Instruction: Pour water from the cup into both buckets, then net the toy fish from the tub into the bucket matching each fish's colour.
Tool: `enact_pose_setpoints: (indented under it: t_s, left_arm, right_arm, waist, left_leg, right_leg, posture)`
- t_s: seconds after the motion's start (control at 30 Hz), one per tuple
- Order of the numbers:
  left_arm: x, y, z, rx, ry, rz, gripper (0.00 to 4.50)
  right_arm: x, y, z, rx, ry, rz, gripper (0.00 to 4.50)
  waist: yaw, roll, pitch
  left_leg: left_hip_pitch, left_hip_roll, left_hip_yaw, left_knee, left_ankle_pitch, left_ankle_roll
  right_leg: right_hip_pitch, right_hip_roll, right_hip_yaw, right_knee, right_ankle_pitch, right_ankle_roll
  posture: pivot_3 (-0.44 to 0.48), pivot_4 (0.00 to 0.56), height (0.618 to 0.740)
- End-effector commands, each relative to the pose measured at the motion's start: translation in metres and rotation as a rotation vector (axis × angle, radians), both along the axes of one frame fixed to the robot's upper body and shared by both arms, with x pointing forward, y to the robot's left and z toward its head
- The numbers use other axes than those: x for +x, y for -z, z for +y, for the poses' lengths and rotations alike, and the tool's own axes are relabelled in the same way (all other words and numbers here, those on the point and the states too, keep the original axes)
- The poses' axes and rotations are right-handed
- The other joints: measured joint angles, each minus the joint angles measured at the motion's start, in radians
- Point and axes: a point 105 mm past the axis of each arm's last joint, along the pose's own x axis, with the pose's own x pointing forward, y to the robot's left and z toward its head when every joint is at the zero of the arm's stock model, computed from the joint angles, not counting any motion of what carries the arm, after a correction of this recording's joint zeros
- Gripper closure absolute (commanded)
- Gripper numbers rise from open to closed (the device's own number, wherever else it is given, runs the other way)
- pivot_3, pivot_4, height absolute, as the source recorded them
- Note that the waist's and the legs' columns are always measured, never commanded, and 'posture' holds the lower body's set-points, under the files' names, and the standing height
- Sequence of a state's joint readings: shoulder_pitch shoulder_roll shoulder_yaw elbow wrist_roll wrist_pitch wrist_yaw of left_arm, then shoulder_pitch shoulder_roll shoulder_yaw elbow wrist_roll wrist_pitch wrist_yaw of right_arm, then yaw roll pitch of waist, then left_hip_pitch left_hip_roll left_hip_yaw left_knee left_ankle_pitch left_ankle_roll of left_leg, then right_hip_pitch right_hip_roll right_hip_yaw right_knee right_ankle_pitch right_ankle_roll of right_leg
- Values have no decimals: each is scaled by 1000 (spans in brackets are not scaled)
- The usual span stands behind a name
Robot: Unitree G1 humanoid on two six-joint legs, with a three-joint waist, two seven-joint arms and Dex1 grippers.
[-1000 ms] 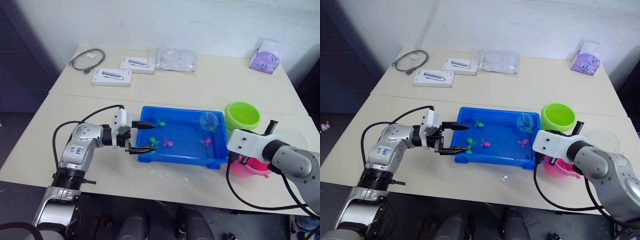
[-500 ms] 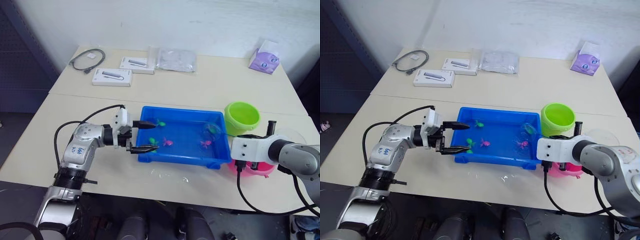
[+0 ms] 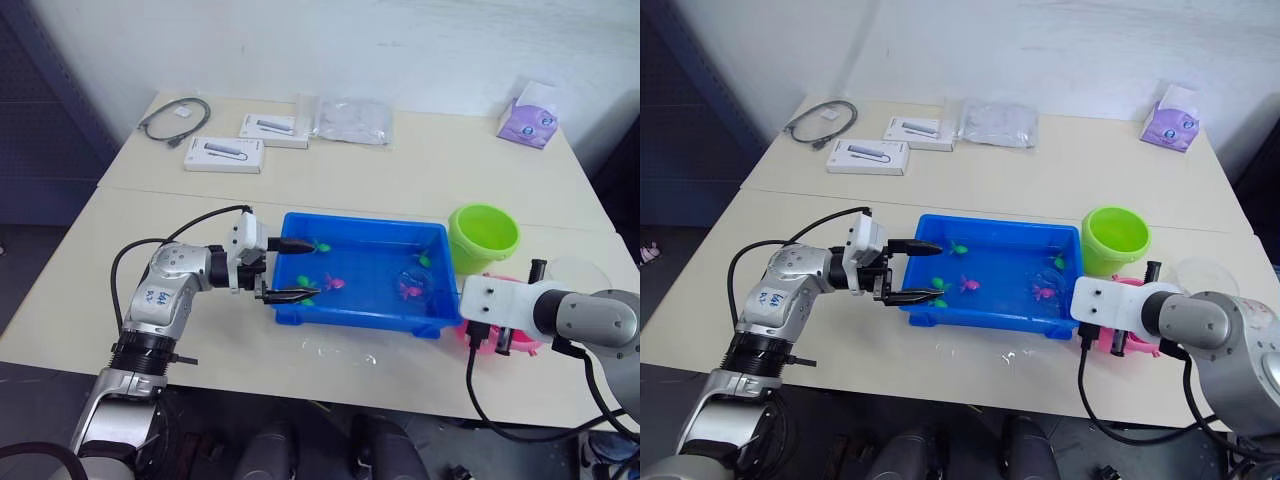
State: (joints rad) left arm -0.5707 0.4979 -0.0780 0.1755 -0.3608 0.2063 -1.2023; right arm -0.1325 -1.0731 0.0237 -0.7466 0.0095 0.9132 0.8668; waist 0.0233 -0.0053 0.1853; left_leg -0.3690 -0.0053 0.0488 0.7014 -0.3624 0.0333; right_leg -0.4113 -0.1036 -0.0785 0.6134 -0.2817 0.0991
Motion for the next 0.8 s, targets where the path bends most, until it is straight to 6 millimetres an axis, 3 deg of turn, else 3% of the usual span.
enact_pose_setpoints:
  t_s: [0.03, 0.33, 0.53, 0.8]
  left_arm:
    - [-2, -6, 6, -5, -17, -29, 56]
    - [2, -18, 14, -43, -43, -23, 56]
    - [0, -33, 11, -107, -19, -3, 56]
    - [-7, -35, -9, -101, 104, 29, 56]
  right_arm:
    - [-4, -8, 8, 185, 69, 29, 4500]
    - [-13, -11, 12, 631, 177, 112, 4500]
    - [-34, -5, 1, 714, 205, -2, 4500]
    - [-74, -11, -21, 819, 324, -183, 4500]
  waist:
    - [0, 0, 0]
    - [2, 0, 0]
    - [3, 0, 0]
    - [0, 1, 0]
  left_leg:
    - [0, 0, 0, 0, 0, 0]
    - [0, -1, -1, 0, 0, 0]
    - [-1, -2, -1, -1, 0, 1]
    - [2, -2, 1, -1, 0, 1]
  right_leg:
    - [0, 0, 0, 1, 0, 0]
    - [0, 0, 0, 3, 0, 0]
    - [0, 3, 0, 3, 0, 0]
    - [0, 5, 3, 6, 0, 0]
  posture:
    - [0, 150, 739]
    - [0, 150, 739]
    - [0, 150, 739]
    - [0, 150, 739]
